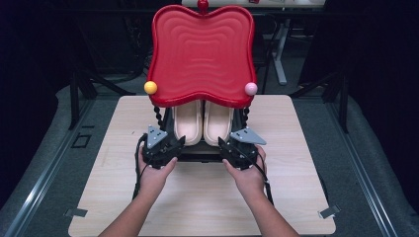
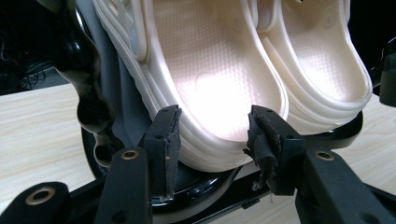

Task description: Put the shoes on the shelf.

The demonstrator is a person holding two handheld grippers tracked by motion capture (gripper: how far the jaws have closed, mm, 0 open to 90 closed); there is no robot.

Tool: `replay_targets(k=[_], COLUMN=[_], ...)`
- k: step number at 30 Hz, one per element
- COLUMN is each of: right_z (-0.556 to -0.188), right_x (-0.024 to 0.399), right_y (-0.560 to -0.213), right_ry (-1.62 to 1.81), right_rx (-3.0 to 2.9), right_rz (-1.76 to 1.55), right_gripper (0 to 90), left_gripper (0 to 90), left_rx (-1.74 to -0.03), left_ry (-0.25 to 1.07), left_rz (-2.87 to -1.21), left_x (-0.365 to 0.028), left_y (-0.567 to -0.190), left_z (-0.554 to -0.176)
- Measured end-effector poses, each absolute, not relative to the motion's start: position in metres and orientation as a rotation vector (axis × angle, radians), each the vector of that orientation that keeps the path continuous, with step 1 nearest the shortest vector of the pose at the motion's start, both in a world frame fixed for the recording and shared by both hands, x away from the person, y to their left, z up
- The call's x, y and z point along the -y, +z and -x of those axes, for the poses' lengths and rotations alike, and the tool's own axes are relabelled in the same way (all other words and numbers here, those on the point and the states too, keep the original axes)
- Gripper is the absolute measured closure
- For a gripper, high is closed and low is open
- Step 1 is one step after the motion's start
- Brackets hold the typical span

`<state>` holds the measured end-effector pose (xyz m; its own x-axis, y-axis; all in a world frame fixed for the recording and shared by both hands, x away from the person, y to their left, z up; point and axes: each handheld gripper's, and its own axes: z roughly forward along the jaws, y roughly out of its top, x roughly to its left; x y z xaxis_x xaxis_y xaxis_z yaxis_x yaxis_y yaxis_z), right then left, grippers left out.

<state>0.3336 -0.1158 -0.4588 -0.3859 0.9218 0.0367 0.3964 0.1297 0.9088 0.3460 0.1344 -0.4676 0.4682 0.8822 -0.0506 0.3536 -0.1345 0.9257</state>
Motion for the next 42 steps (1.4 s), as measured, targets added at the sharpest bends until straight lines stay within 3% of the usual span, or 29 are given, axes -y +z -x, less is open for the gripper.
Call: replay_targets(k=[9, 42], right_z=[-0.34, -0.357], right_x=[0.115, 0.114], right_y=[-0.463, -0.465], right_ry=[1.227, 1.25], right_rx=[-1.861, -1.876], right_rz=[-1.304, -1.343], right_gripper=[54.9, 57.2], left_gripper=[49.5, 53.5], left_rx=[-1.095, -1.096], left_ry=[0.644, 0.698], left_rz=[-1.68, -1.701], left_x=[-0.133, -0.126], left_y=[-0.472, -0.477], left_z=[-0.354, -0.369])
